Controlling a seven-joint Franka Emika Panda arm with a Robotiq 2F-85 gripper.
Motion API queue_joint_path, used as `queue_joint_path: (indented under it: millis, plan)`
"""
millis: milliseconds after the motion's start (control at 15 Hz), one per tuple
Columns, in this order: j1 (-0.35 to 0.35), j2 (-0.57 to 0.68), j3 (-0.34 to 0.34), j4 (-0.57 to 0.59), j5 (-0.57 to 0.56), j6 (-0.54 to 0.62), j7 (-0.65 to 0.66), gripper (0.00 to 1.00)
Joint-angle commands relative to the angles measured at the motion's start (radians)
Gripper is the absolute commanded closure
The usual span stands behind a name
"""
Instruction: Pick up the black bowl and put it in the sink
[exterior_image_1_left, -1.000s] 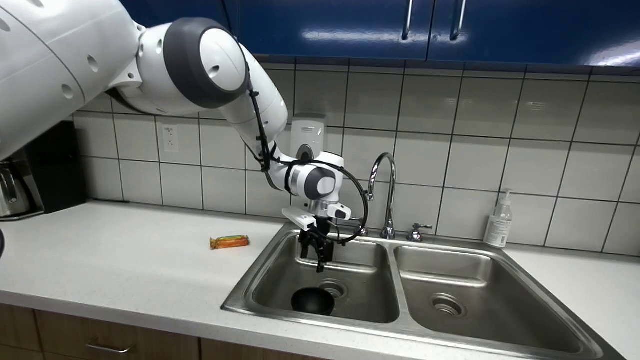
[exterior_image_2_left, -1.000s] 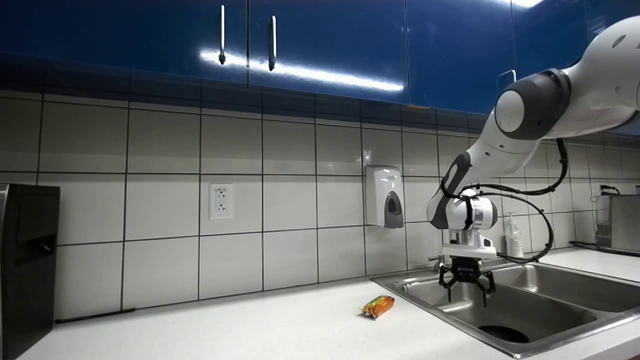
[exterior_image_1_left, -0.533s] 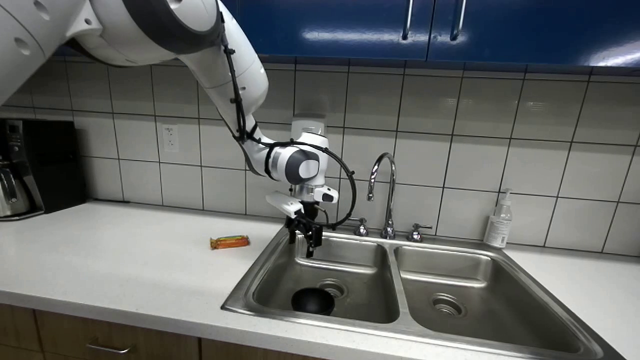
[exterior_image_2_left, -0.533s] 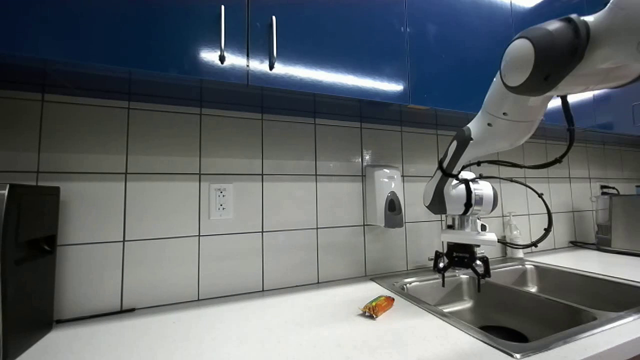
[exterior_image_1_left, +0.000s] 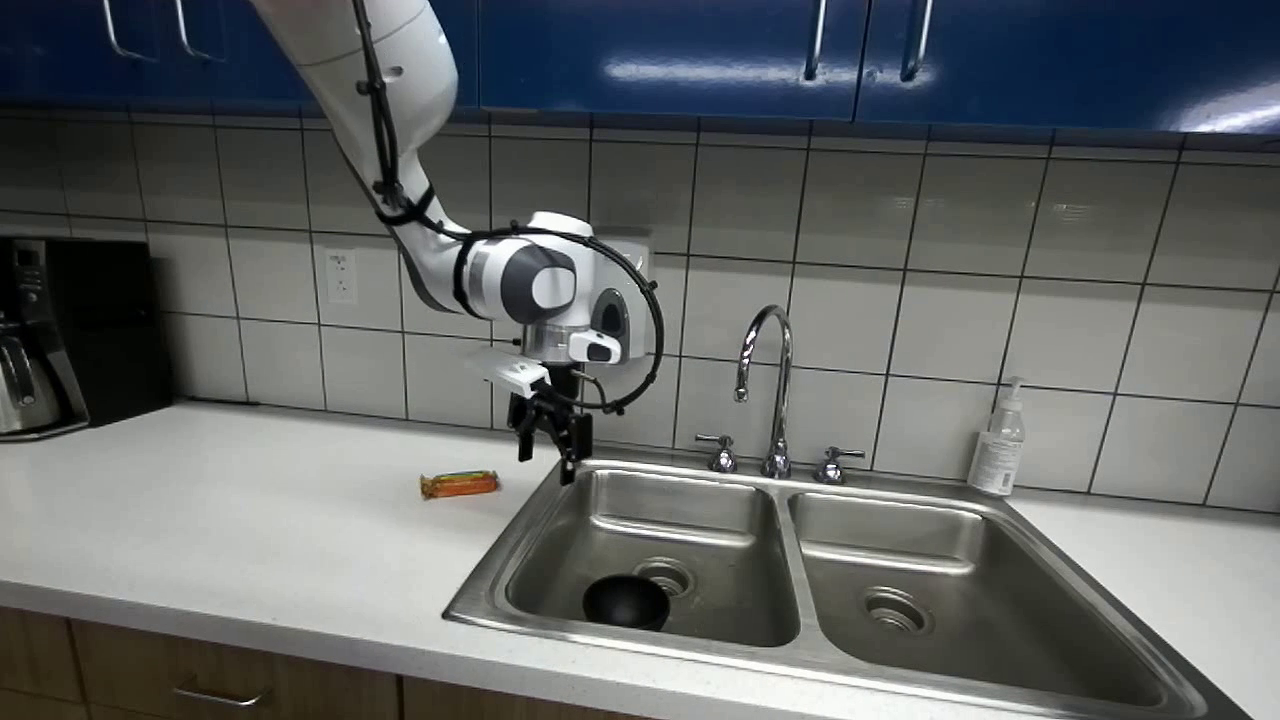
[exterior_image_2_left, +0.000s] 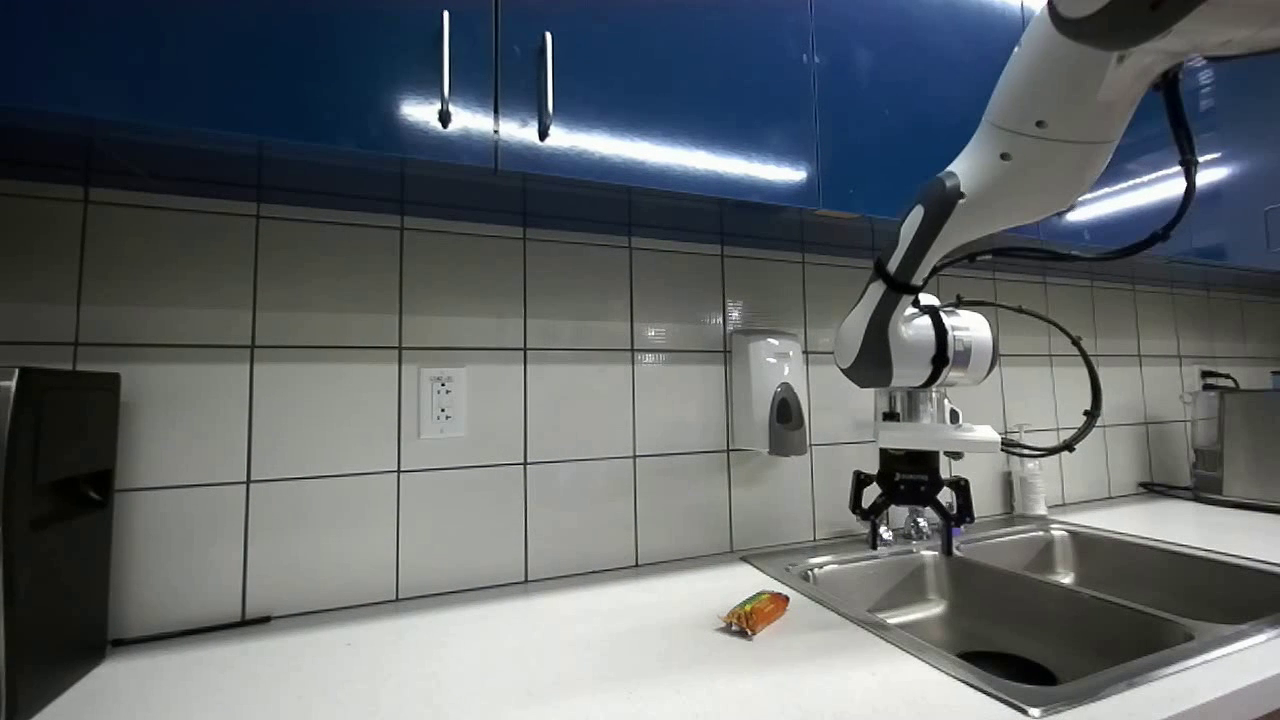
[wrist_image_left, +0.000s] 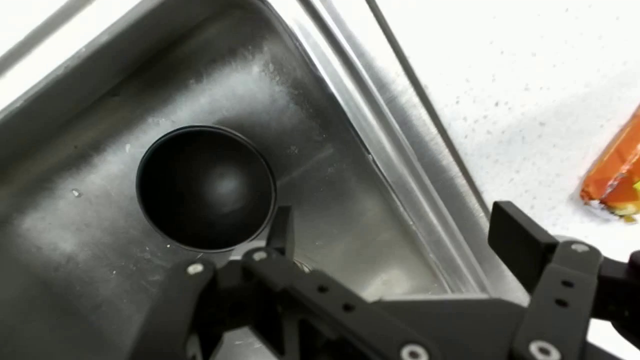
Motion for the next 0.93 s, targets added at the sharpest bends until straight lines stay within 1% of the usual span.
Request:
queue_joint_path:
  millis: [0,267,467,867]
  plan:
    - [0.04,-0.198,0.008,-0.187,-0.066,0.032,-0.007,0.0]
    - [0.072,-0.376,0.032,-0.323,-0.119,0.006,-0.003,0.0]
    - [0.087,-0.523,0.064,-0.437,-0.141,-0.005,-0.008,0.0]
    - [0.122,-0.794,0.137,-0.615,-0.109,-0.068,-0.024,0.0]
